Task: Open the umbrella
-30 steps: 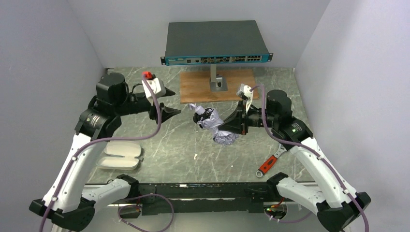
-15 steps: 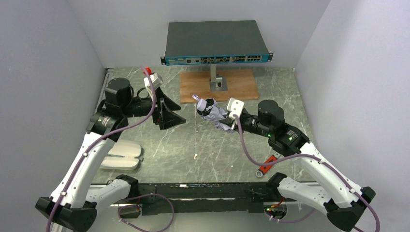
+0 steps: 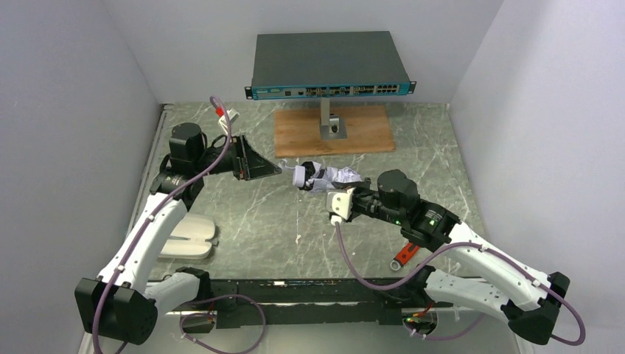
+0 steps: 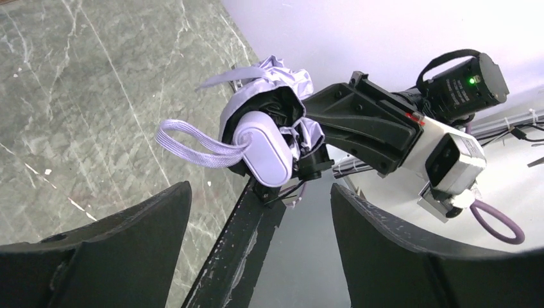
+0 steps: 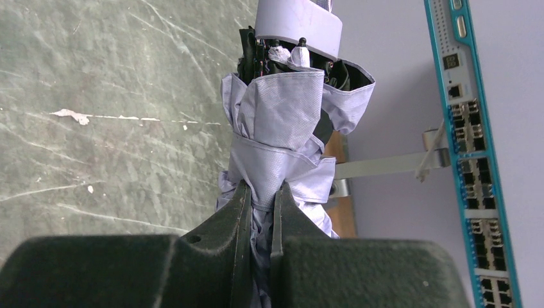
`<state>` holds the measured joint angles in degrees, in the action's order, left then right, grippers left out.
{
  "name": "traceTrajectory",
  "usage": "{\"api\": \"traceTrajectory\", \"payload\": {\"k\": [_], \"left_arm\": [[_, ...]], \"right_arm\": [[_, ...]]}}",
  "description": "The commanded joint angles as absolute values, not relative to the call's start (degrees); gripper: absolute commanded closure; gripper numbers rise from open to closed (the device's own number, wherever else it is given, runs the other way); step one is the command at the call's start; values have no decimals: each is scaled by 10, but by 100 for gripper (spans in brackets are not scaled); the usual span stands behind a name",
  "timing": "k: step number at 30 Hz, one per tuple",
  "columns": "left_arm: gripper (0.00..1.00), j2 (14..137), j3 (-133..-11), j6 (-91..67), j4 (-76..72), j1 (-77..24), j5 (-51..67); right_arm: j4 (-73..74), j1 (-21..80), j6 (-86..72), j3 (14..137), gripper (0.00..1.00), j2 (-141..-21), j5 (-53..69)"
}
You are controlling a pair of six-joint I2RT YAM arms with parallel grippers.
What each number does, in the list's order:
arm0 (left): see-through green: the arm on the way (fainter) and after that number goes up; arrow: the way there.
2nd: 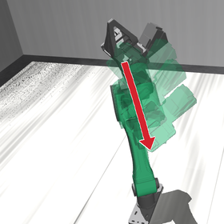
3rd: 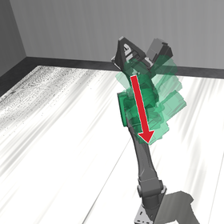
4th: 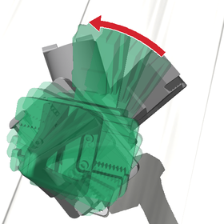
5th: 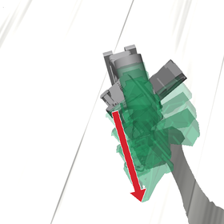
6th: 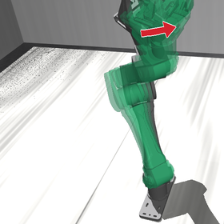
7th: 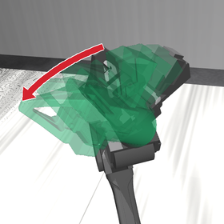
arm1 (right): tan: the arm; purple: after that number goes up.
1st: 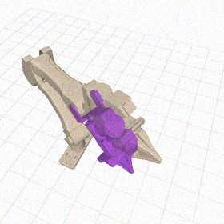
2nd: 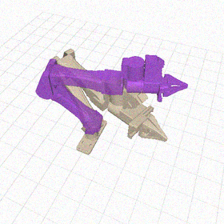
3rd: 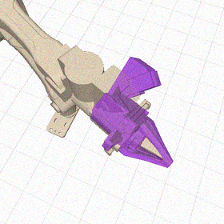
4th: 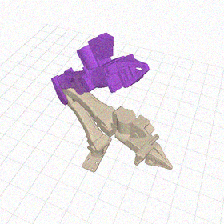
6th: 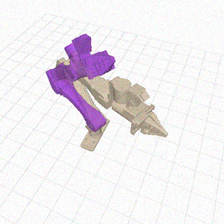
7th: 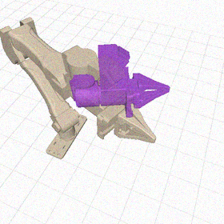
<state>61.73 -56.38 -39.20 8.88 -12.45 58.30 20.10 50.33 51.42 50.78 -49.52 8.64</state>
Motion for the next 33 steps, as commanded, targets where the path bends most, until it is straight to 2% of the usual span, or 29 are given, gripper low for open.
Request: {"api": "traceTrajectory", "payload": {"k": [1,4,8,9,16,21,22,26,33], "left_arm": [[14,614,-547,-433,48,-125,571],[14,625,-545,-449,31,-131,568],[5,639,-567,-430,60,-139,546],[7,641,-572,-428,64,-140,540],[55,644,-578,-406,72,-140,570],[97,627,-555,-405,69,-135,586],[100,620,-551,-404,69,-132,584],[100,602,-551,-371,109,-110,575],[100,558,-570,-230,261,-26,531]], "right_arm": [[117,524,563,511,100,-487,61],[102,534,565,509,100,-495,55],[88,548,582,504,100,-502,52],[87,552,587,502,100,-503,52],[85,559,584,501,100,-506,30],[93,559,577,495,100,-495,26],[96,559,577,494,100,-494,25],[117,555,564,494,100,-493,14],[190,531,569,468,100,-464,-18]]}}
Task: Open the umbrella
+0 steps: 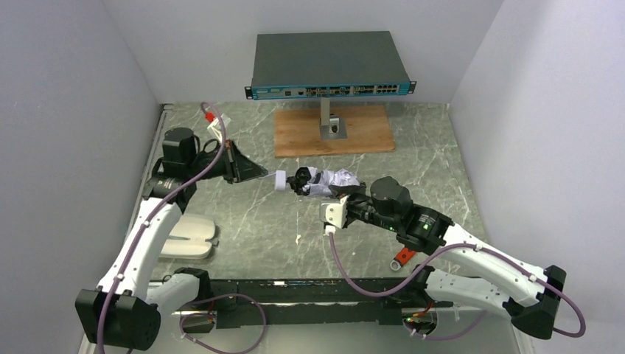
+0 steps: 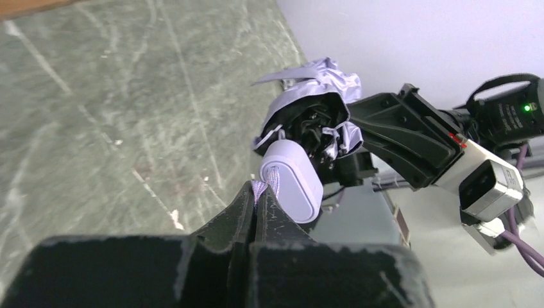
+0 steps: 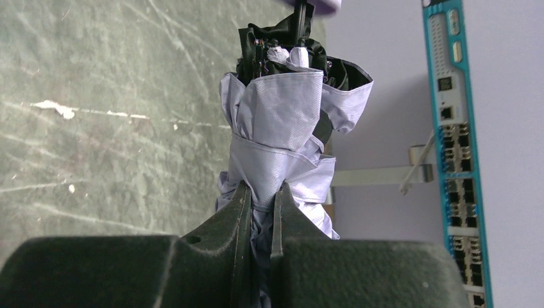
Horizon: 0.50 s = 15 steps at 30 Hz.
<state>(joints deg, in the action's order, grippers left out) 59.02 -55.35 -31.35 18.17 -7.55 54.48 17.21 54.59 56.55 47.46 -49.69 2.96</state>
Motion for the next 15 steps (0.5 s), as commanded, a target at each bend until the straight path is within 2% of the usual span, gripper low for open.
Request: {"api": "traceTrajectory", "payload": {"k": [1,7,15], "left_arm": [[100,553,-567,-228,265,-7,538],[100,554,-634,-108,374,106,505],[100,659,-750,4,487,357,482]], "right_arm": [[205,528,568,461,100,-458,-21],[307,522,578,416,100,-401,-42],[425,520,558,365,100,-326,-91]]}}
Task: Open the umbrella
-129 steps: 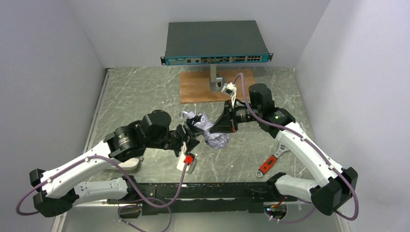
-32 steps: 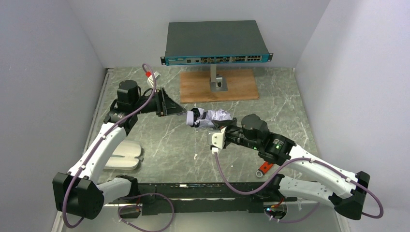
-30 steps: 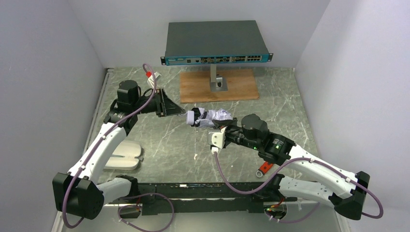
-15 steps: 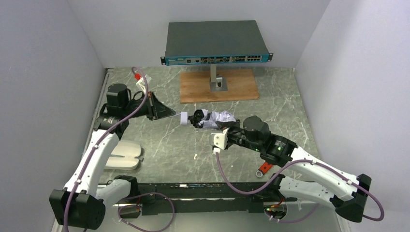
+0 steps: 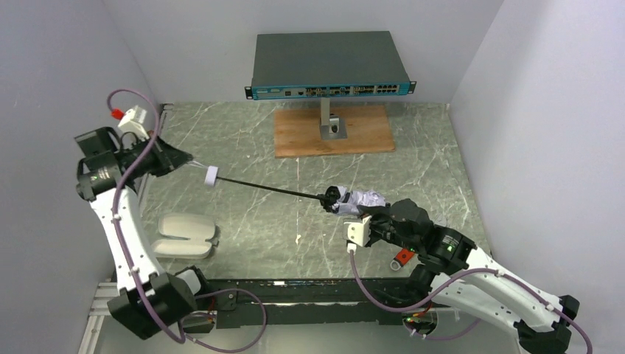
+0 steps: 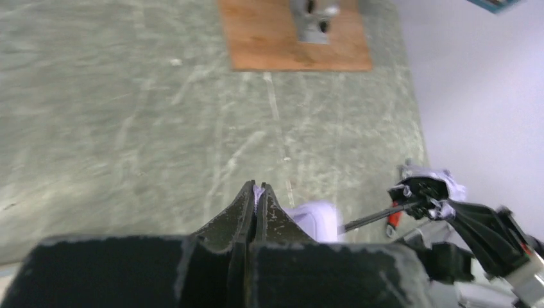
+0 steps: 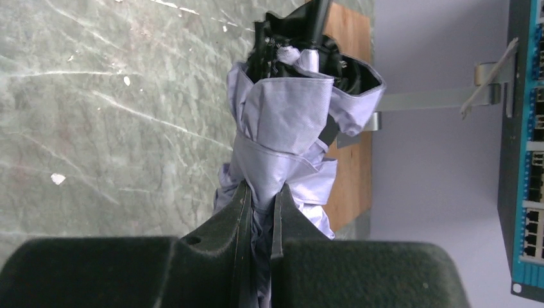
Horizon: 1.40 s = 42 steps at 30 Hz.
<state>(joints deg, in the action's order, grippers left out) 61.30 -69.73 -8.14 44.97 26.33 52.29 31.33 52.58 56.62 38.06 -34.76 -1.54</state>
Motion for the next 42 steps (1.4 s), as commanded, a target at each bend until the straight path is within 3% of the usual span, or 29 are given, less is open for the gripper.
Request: {"api": "traceTrajectory", "payload": {"k": [1,17,23,25,27,28,30,36,42], "left_arm": [[100,667,-755,15,487,369,480],[100,707,-769,26,490,415,375],[99,696,-754,29,487,339,523],[72,685,-752,42,493,279,528],[35,668,-749,36,473,242,530],[22,656,-742,17,445,238,540],[4,632,-735,-28,391,238,547],[0,569,-752,-146,248,242,570],[0,505,-688,-255,86,239,644]], "right_arm": [[434,520,551,364,100,-323,-98],[479,518,512,359,100,-291,-107],[446,517,474,390,100,-328,-73],[420,517,461,406,100,-342,-48],[398,517,443,427,100,-355,-30],[389,517,432,439,100,-365,-23],[372,516,401,455,100,-379,-19],[288,475,281,484,100,-402,3],[146,422,113,524,100,-416,66]]}}
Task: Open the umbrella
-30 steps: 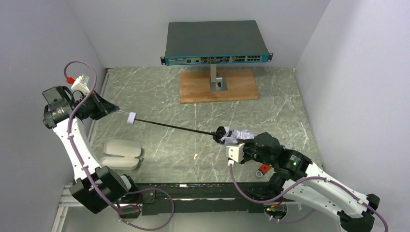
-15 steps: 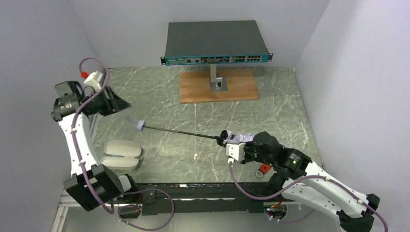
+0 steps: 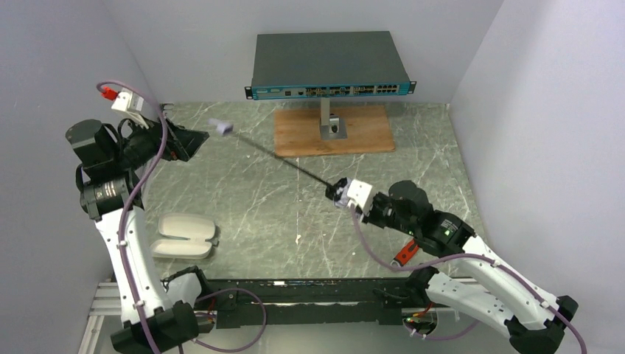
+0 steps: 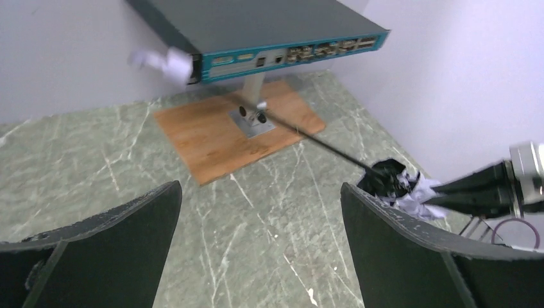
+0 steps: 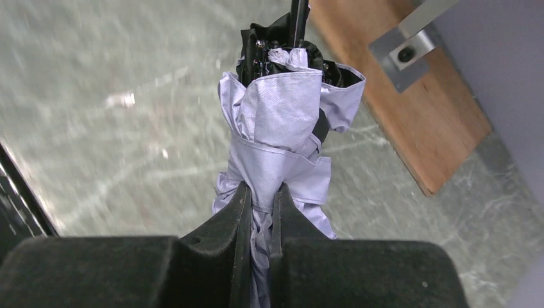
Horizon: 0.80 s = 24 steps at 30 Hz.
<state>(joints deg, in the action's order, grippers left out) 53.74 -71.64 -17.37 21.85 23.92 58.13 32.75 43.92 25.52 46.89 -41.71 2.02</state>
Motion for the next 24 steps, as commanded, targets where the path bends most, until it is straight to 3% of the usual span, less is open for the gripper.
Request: {"api": "traceTrajectory", "payload": {"k": [1,11,17,21,24], "left_arm": [[0,497,-686,-252,88,239,645],[0,477,-657,-398,-59,157,604],[3,527,-661,-454,-193,115,602],[11,572,-678,-432,-199,73,566],[27,598,-686,-455,-197,58,527]], "right_arm": [[122,414,85,533,100,-423,88],[-49,404,-65,604,100,-526,269],[-105,446,-21,653,100,-609,280],[-127,459,-19,685,100,-655,274],[-138,468,-22,696,100,-675,264]]}}
